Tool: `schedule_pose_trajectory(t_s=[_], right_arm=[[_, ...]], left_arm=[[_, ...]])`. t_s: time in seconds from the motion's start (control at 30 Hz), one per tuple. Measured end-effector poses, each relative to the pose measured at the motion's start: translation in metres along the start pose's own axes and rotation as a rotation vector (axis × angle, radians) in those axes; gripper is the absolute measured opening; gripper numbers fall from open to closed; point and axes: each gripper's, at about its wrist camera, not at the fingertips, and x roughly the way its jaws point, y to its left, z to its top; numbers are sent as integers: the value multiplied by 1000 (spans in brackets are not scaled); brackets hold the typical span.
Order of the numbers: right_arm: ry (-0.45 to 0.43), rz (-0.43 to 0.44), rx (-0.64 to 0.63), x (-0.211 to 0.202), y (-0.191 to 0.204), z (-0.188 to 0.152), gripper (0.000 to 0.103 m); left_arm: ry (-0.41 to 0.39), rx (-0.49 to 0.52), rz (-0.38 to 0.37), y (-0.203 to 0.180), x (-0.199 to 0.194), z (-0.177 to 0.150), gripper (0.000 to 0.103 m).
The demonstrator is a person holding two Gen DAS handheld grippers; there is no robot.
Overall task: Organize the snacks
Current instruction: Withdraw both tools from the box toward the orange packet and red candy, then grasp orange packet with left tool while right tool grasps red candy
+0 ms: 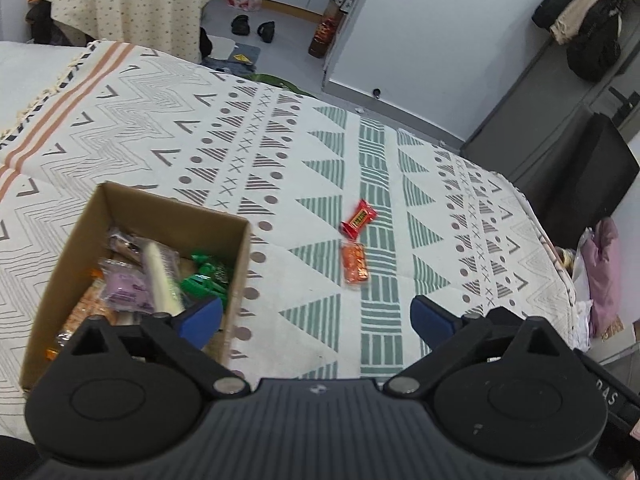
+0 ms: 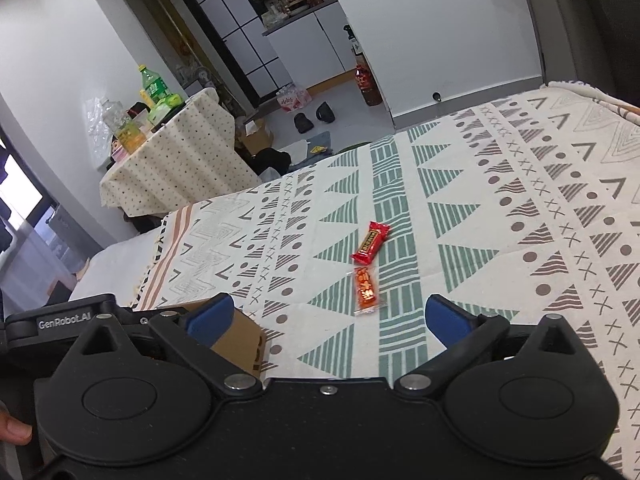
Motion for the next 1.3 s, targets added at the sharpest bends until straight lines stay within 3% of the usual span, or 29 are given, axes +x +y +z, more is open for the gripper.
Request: schedule_pose_trajectory(t_s=[0.7, 0.97, 1.3], right_arm=[[-22, 13, 84, 24, -79, -12, 103], [-29, 60, 165, 44, -104, -9, 103], [9, 58, 211, 79, -122, -1, 103]], left_arm=[[62, 77, 65, -47, 63, -9, 101], [74, 83, 92, -55, 97, -8, 98], [95, 78, 92, -61, 139, -6, 82]])
